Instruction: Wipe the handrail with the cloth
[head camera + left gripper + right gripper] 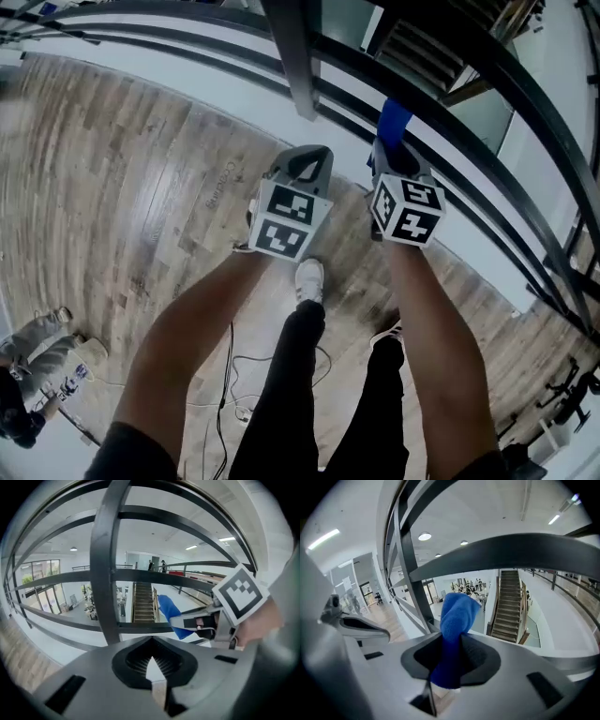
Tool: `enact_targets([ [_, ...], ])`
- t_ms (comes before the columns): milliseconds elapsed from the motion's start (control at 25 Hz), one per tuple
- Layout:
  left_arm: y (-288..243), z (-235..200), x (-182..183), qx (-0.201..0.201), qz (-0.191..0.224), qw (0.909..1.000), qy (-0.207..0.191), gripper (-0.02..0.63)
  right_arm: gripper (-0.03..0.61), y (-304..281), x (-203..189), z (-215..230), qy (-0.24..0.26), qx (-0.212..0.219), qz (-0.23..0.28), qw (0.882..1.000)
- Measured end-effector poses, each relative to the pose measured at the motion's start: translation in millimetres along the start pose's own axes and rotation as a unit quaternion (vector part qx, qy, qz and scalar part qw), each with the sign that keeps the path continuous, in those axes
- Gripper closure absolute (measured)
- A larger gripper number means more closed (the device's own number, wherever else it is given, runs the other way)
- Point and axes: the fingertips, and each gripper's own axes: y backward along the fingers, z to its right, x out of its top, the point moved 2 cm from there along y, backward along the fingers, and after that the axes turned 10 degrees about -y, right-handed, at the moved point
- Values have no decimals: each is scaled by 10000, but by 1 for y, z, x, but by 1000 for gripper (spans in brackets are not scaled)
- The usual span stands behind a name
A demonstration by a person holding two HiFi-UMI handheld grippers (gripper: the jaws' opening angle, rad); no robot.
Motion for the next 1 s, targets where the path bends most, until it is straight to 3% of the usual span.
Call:
enact_targets([
  [160, -6, -54, -20, 313, -143, 9993, 153, 611, 468, -53, 6, -41, -68, -7, -183, 9998],
  [320, -5, -91, -31, 437, -266, 9986, 136, 611, 468, -91, 5, -72, -461, -96, -212, 9987],
  [440, -3, -107, -39, 424, -354, 9985, -17, 611, 468, -114, 6, -86, -310, -265, -180, 9990],
  [600, -7, -107, -47, 262, -439, 9985, -220, 611, 468, -136, 5, -88, 54, -402, -170, 9990],
  [1000, -24, -85, -58, 247, -559, 9981, 41, 611, 468, -122, -2, -56, 134, -582, -177, 9981],
])
